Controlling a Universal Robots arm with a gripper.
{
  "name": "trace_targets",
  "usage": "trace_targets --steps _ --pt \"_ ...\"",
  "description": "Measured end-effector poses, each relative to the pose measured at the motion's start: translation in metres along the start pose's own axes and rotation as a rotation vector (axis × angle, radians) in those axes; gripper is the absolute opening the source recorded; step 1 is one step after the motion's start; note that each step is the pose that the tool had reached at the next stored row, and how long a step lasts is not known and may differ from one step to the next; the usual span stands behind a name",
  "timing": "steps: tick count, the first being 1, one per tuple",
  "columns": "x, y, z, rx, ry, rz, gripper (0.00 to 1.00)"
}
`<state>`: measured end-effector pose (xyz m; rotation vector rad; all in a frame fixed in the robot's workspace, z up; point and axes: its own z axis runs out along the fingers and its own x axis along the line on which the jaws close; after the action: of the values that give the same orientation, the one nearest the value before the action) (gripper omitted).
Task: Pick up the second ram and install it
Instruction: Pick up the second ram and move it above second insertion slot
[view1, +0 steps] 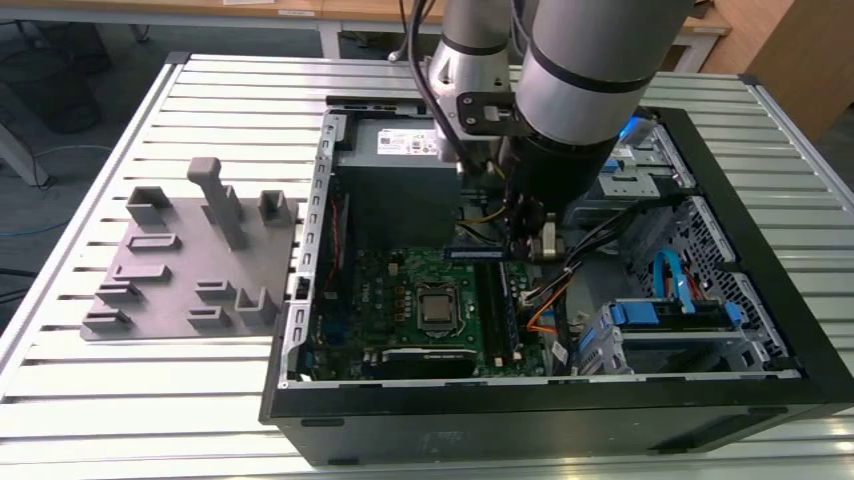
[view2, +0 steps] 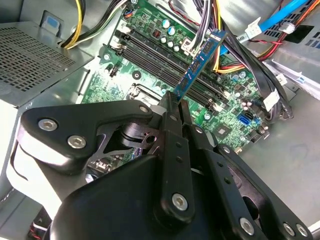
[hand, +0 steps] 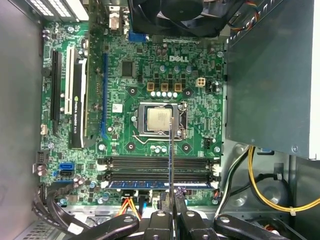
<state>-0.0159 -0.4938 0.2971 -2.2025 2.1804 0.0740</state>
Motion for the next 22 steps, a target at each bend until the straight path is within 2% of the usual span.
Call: trace_targets --steps 13,19,22 --pt "0.0006 -0.0001 0.0085 0.0 0.0 0.0 0.14" --pt "0.0018 0.0 0.0148 -0.0001 0.0003 0.0 0.14" --pt "0.0037 0.0047 0.0156 0.0 0.0 0.0 0.14"
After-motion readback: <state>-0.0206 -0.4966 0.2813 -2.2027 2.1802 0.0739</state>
